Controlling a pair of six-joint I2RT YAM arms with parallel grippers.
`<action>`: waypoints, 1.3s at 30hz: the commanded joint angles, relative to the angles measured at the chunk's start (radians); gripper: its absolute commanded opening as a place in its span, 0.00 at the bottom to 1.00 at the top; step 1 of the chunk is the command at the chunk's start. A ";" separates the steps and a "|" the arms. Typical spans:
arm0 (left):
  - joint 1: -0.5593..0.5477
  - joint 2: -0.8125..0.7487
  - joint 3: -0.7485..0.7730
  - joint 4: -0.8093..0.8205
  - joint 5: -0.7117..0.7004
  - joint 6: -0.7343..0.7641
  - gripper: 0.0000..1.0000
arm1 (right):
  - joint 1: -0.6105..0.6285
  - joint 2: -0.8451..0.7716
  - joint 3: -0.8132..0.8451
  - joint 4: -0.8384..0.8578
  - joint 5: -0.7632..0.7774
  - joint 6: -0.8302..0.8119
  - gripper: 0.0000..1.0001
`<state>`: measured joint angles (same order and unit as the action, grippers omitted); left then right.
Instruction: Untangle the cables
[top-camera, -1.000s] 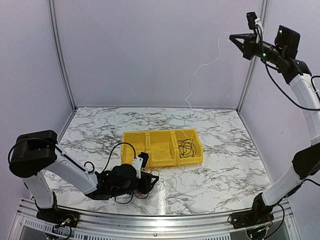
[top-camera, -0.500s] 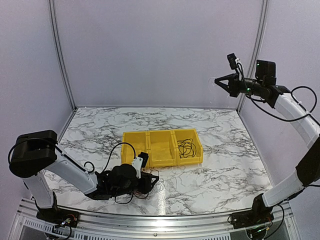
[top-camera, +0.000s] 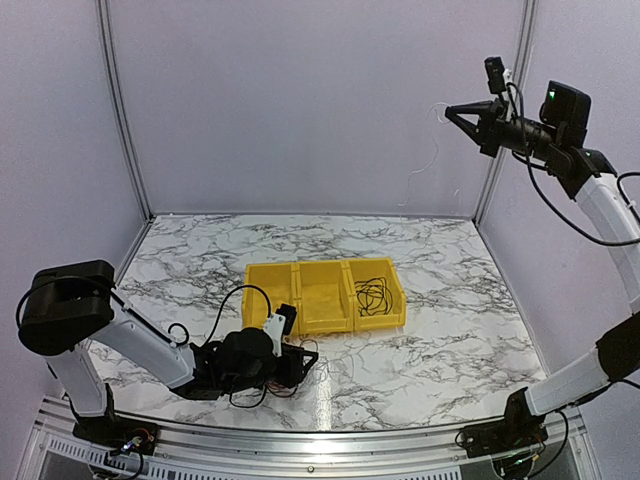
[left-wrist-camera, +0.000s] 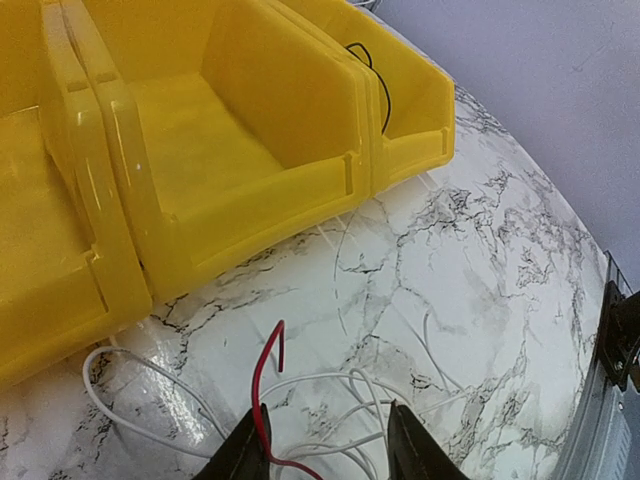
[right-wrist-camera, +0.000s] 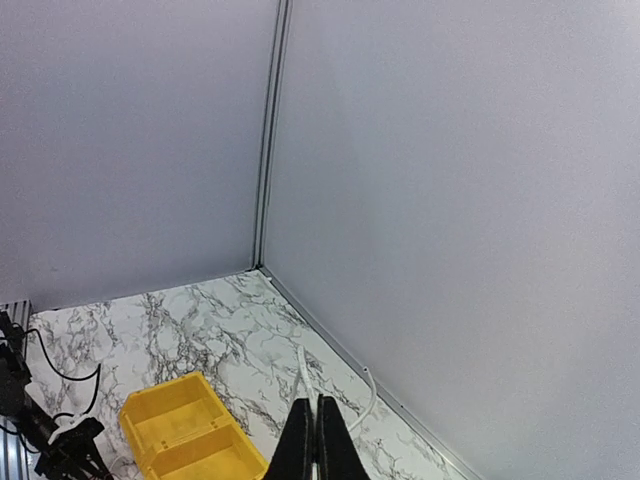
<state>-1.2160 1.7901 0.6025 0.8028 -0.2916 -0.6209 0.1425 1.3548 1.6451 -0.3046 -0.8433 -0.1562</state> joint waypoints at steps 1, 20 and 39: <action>0.004 -0.016 0.010 -0.007 -0.012 0.000 0.42 | 0.009 -0.005 0.044 0.033 -0.071 0.100 0.00; 0.004 0.000 0.018 -0.011 -0.012 -0.003 0.42 | 0.078 0.007 0.000 0.055 -0.071 0.139 0.00; 0.006 0.002 0.017 -0.014 -0.014 -0.008 0.43 | 0.093 0.015 -0.341 0.105 0.030 0.013 0.00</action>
<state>-1.2152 1.7905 0.6029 0.8013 -0.2962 -0.6254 0.2264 1.3705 1.3293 -0.2173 -0.8528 -0.0879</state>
